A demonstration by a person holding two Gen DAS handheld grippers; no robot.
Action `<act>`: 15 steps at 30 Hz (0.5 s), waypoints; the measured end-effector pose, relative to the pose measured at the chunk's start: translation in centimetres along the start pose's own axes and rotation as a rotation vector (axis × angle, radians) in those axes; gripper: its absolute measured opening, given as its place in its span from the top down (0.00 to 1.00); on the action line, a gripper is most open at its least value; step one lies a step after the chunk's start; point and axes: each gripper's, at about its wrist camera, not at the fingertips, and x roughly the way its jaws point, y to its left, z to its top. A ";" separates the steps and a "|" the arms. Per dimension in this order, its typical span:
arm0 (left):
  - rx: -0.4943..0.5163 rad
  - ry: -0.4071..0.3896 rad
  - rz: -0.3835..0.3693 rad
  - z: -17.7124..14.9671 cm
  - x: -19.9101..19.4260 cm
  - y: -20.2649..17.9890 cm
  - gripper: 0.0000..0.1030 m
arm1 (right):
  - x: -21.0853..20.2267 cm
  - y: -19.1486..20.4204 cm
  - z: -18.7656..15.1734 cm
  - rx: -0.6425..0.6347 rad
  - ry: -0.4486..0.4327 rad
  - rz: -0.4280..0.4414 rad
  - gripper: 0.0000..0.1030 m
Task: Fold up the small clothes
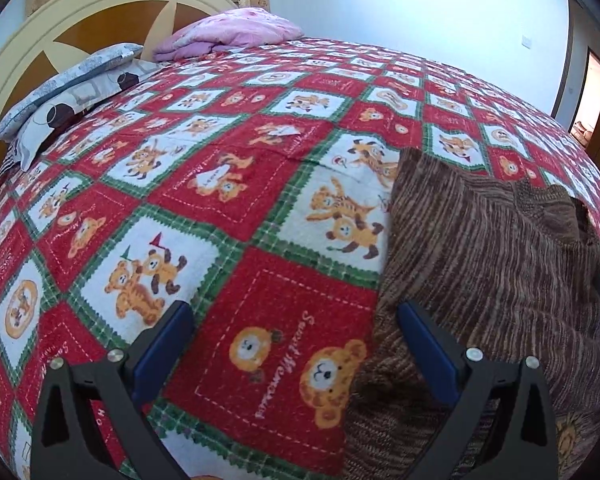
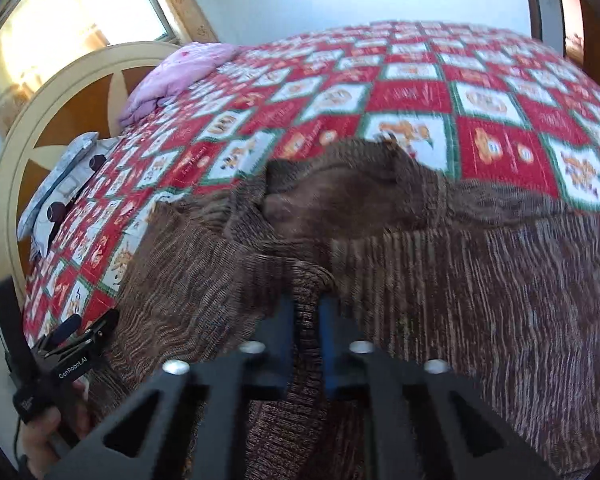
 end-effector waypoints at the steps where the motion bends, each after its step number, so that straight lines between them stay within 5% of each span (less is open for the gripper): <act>1: -0.001 0.000 -0.001 0.0 0.0 0.0 0.00 | -0.4 0.3 0.1 -0.014 -0.021 -0.009 0.93; 7: 0.000 -0.004 0.000 -0.1 0.0 0.0 0.00 | -2.9 2.2 2.1 -0.086 -0.156 -0.148 0.93; 9: 0.000 -0.005 0.001 0.0 0.0 -0.1 0.00 | -1.3 1.7 2.5 -0.081 -0.113 -0.224 0.93; 11: 0.001 -0.005 0.002 -0.1 0.0 -0.1 0.00 | 0.9 0.7 2.2 -0.065 -0.019 -0.213 0.90; 15: 0.001 -0.003 0.001 0.0 -0.1 -0.1 0.00 | -0.3 -0.2 0.4 -0.026 -0.039 -0.177 0.59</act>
